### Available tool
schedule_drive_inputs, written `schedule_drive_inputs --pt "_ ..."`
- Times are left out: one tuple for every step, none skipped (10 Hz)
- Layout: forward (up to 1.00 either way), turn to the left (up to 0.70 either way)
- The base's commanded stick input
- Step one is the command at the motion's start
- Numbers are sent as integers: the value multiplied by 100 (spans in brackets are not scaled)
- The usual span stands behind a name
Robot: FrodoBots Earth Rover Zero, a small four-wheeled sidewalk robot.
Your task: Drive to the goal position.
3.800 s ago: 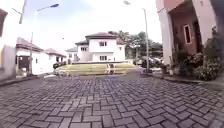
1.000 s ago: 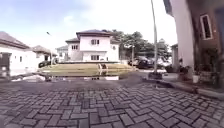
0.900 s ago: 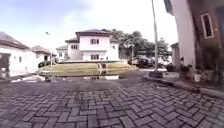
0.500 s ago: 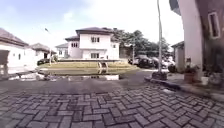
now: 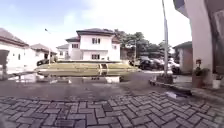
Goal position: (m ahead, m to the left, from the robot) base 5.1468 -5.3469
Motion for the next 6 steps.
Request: schedule_drive_inputs --pt "69 3" --pt "69 3" --pt "69 3" --pt "69 3" --pt "69 3" --pt "69 3"
